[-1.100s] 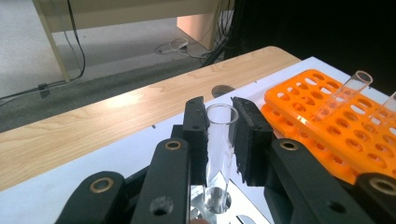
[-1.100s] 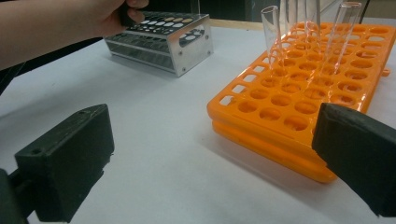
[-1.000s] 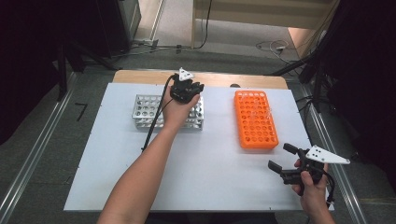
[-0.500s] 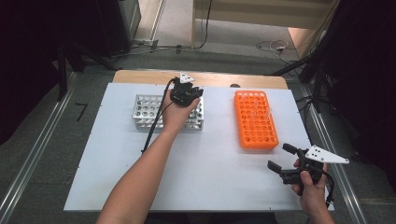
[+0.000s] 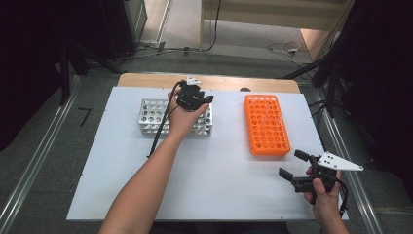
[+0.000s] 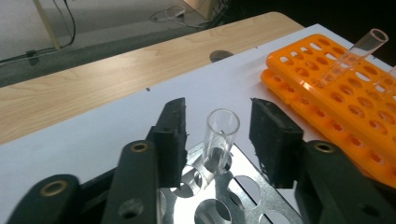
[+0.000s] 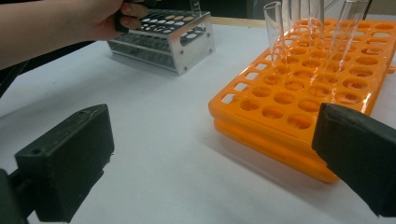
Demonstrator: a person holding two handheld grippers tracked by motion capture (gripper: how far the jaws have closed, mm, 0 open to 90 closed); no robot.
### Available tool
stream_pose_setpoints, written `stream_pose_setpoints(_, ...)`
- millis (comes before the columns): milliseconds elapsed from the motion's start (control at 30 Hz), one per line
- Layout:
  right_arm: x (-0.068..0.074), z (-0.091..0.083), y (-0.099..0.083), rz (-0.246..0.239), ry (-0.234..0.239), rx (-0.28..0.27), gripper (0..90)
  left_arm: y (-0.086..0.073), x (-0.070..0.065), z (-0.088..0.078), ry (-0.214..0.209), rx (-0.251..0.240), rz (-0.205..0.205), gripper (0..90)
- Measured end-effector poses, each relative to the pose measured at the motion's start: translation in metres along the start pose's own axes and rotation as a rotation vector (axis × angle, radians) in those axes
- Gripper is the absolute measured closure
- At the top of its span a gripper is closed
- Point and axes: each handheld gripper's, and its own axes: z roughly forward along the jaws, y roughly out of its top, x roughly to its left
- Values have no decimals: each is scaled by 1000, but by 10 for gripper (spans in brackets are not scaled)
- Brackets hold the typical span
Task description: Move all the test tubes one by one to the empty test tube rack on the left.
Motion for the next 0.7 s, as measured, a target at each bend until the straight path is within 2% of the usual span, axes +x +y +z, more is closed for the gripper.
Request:
stream_pose_setpoints(67, 0, 0, 0, 1, 0, 1, 0, 0, 0, -3, -10, -12, -7, 439)
stream_pose_setpoints(167, 1, 0, 0, -1, -1, 0, 0, 0, 3, -9, -42, -40, -41, 345)
stream_pose_setpoints(200, 1, 0, 1, 2, 1, -1, 0, 0, 3, -11, -43, -51, -50, 279)
stream_pose_setpoints(233, 1, 0, 1, 2, 1, -1, 0, 0, 3, -14, -42, -58, -49, 279)
stream_pose_setpoints(333, 2, 1, 1, 3, 0, 3, 0, -2, 2, -21, -42, -75, -49, 190)
stream_pose_setpoints(500, 3, 2, 1, -5, -6, 8, 0, -6, 1, -33, -114, -85, -54, 8)
stream_pose_setpoints(700, 5, 4, 3, -8, -9, 8, 0, -15, -7, -50, -120, -100, -23, 0)
